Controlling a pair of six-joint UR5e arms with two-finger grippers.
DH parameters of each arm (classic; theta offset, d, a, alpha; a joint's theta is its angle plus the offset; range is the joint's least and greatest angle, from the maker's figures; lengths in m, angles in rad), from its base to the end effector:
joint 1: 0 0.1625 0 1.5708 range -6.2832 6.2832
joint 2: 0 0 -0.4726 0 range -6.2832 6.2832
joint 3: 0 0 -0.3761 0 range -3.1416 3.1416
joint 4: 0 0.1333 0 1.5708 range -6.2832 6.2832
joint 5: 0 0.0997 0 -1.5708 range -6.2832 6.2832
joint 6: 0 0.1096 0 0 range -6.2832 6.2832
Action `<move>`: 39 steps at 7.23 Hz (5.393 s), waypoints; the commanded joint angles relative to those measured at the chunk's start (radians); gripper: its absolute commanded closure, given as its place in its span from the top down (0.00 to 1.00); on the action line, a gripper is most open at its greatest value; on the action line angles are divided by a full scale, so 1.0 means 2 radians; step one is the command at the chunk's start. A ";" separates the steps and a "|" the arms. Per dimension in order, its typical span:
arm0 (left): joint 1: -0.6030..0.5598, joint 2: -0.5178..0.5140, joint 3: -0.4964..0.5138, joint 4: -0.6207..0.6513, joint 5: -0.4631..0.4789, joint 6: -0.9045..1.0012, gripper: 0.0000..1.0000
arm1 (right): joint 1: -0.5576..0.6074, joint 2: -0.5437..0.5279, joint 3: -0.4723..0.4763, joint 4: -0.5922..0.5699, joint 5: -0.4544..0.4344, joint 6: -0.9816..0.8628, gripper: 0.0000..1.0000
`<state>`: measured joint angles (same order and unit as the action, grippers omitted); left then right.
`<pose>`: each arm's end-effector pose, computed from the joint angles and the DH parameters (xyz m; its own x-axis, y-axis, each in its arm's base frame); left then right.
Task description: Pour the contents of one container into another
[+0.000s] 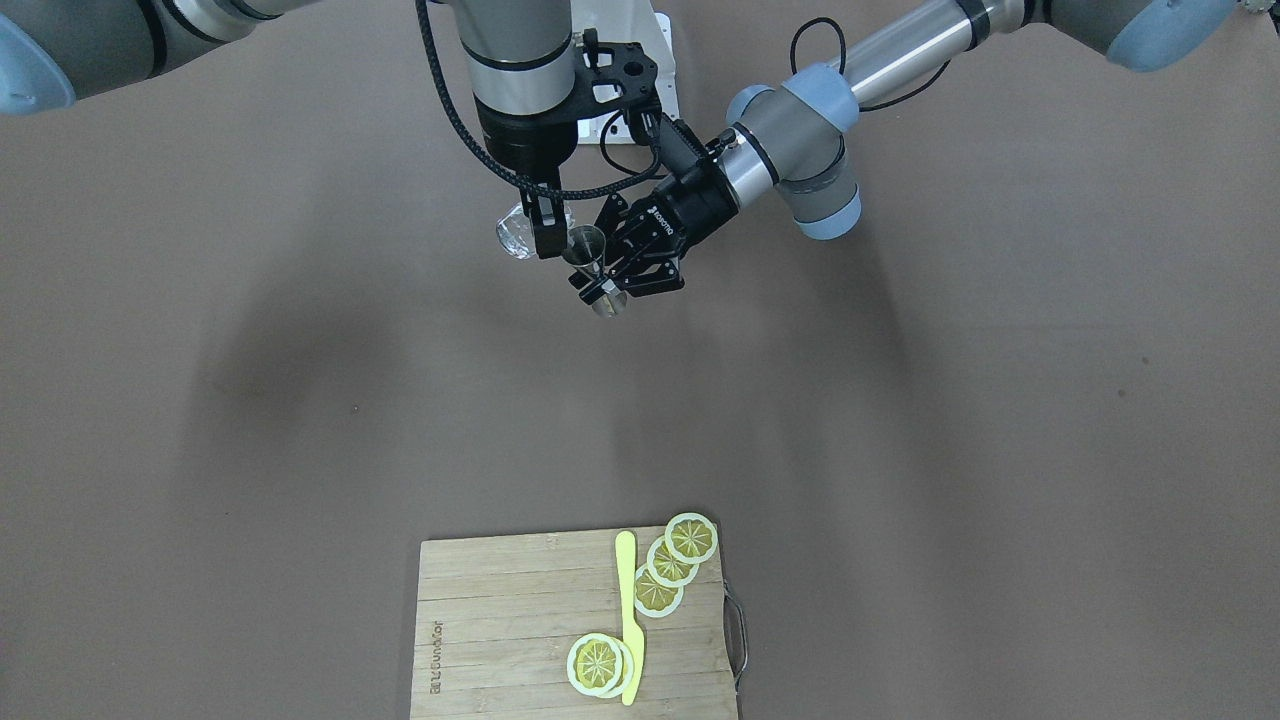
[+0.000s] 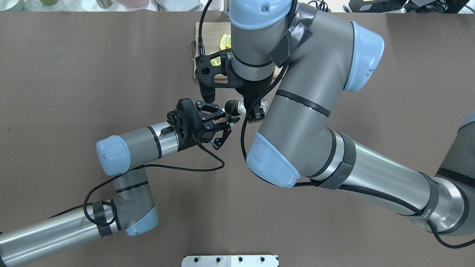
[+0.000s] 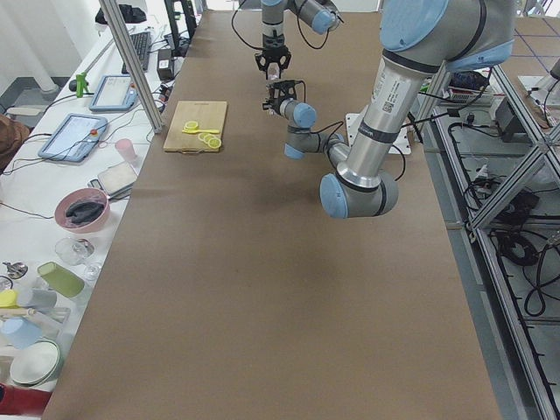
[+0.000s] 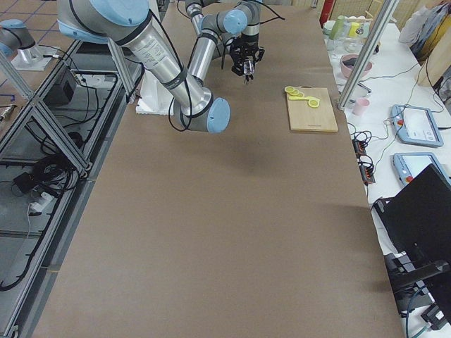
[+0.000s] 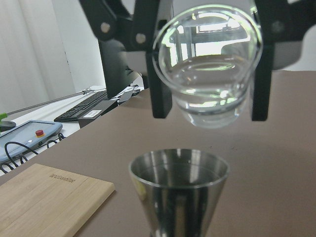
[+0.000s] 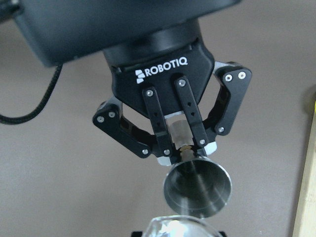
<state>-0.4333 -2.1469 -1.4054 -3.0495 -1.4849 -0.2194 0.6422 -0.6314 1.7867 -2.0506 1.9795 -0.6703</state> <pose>0.5525 -0.4128 0.2798 0.4186 0.8778 -0.2329 0.3846 0.0610 0.9211 -0.4860 -0.4756 0.1135 -0.1135 -0.9828 -0.1454 0.7075 -0.1827 0.6827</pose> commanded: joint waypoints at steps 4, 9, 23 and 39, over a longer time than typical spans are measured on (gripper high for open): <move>0.001 0.000 0.003 0.000 0.000 0.000 0.00 | -0.009 0.004 0.000 -0.019 -0.016 -0.001 0.00; 0.001 -0.006 0.007 0.000 0.001 0.000 0.00 | -0.013 0.008 -0.001 -0.029 -0.019 -0.005 0.00; 0.023 -0.015 0.008 0.004 0.000 0.000 0.00 | -0.024 0.005 0.021 -0.052 -0.019 -0.005 0.00; 0.021 -0.015 0.013 0.004 0.005 0.002 0.00 | 0.101 -0.117 0.080 0.066 0.100 -0.007 0.00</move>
<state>-0.3890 -2.1767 -1.3784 -3.0419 -1.4803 -0.2161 0.7869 -0.8290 1.9464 -1.9772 2.1176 -0.6841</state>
